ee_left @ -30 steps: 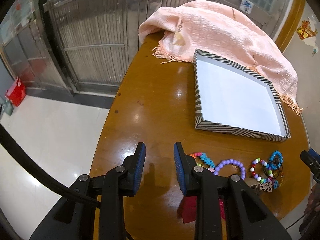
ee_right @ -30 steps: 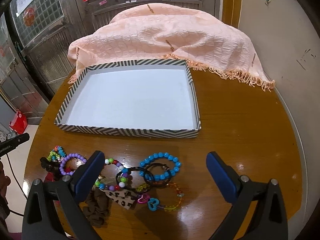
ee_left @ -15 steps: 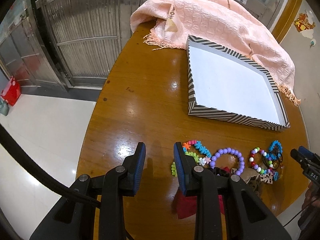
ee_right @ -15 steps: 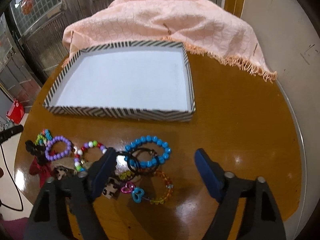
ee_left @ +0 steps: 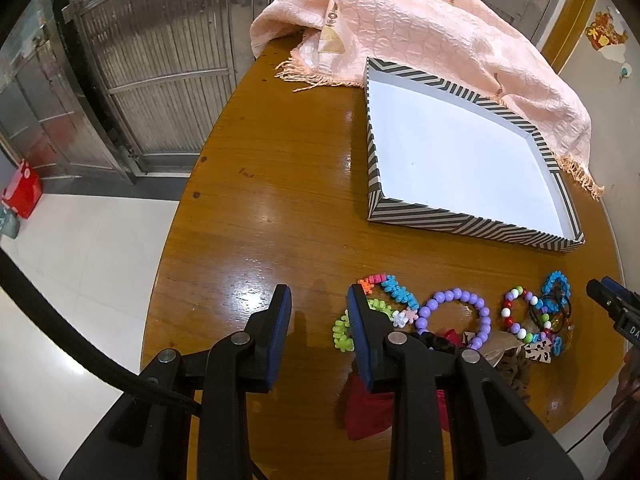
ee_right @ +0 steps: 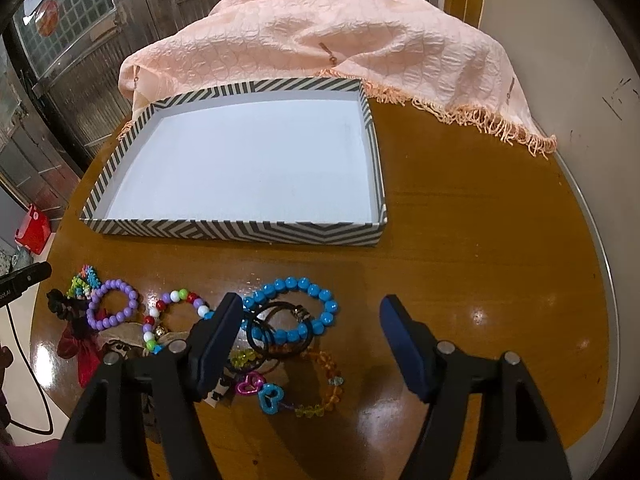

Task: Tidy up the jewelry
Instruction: 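Grasp the green flower bracelet with the left tool while the right tool grasps the blue bead bracelet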

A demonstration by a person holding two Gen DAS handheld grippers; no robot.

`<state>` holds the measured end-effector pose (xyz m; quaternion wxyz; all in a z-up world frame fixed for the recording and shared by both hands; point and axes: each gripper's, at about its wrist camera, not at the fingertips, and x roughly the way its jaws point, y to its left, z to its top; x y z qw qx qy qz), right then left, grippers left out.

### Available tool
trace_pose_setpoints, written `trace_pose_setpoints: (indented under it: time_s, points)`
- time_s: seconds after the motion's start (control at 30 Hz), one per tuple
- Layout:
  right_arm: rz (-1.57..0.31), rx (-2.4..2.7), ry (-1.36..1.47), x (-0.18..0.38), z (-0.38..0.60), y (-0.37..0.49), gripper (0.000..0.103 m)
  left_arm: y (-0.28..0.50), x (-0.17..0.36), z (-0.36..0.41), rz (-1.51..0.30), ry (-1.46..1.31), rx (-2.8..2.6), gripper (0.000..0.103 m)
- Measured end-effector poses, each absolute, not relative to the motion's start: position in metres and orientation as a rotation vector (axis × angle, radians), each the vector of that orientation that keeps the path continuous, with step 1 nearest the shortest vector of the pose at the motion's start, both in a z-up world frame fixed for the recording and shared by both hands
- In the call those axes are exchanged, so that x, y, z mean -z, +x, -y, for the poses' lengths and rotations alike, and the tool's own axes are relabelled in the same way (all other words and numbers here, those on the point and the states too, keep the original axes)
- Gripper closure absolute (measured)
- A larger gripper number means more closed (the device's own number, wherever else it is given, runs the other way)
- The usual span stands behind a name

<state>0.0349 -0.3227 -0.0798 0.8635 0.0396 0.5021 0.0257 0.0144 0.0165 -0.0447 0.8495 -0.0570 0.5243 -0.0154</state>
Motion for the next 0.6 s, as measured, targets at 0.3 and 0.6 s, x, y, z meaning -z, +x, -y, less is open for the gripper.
trace_pose_setpoints:
  time_s: [0.3,0.6]
  points:
    - [-1.06,-0.041,0.028,0.081,0.326,0.036,0.028,0.015,0.047,-0.021,-1.12,-0.128,0.026,0.081]
    - [-1.111,0.012,0.053,0.093,0.356,0.042,0.032,0.019,0.062,-0.03,-1.172,-0.185,0.03,0.081]
